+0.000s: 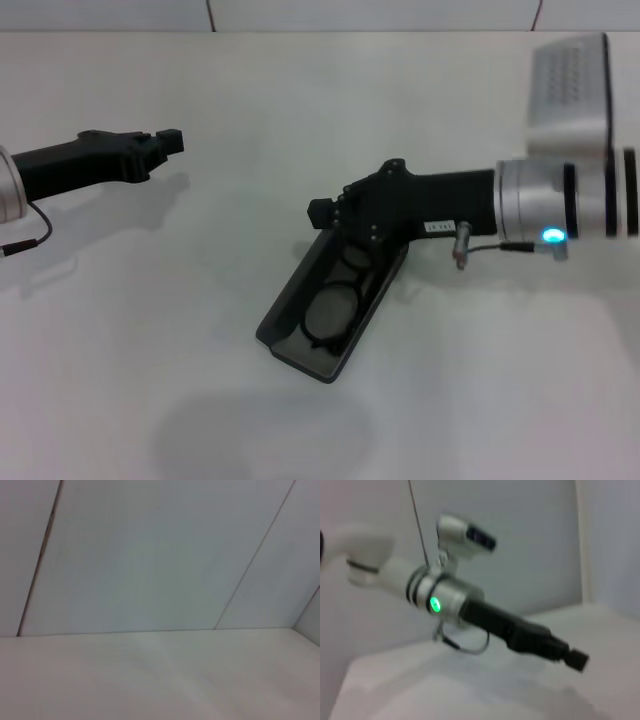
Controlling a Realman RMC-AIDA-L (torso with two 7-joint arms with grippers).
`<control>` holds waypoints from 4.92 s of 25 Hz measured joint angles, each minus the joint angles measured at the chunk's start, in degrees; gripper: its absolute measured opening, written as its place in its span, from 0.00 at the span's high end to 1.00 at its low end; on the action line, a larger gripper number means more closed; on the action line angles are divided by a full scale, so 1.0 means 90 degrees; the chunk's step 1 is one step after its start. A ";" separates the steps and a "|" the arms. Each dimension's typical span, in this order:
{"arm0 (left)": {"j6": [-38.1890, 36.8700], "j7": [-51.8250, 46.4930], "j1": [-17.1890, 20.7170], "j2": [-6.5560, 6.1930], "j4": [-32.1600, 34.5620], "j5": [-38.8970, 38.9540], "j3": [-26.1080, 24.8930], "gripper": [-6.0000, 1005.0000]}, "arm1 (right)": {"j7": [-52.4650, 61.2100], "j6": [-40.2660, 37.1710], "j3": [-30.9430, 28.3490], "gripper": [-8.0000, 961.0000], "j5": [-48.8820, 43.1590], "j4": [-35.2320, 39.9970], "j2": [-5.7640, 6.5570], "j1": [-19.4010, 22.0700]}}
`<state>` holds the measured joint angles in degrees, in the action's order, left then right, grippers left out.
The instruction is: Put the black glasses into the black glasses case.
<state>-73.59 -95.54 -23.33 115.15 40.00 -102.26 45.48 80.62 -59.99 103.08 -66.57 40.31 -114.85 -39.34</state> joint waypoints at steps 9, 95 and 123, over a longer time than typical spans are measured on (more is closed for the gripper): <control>-0.0007 0.0000 -0.0047 -0.0003 -0.0012 -0.0061 0.0015 0.95 | 0.3247 -0.0085 -0.0944 0.99 -0.3811 0.1288 -0.0118 -0.0469; -0.0036 0.0189 -0.0102 0.0112 -0.0096 -0.0034 0.0025 0.95 | 0.1043 0.0187 -0.2052 0.96 -0.0880 0.1470 -0.0112 0.1325; -0.1937 0.2196 0.0031 0.0257 -0.0092 0.0625 0.0022 0.55 | -0.3361 -0.2891 -0.4058 0.12 -0.0299 -0.1589 0.0047 0.2373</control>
<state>-91.03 -75.77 -23.05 117.46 39.17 -96.64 45.68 50.37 -86.01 66.56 -69.26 26.00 -114.43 -17.98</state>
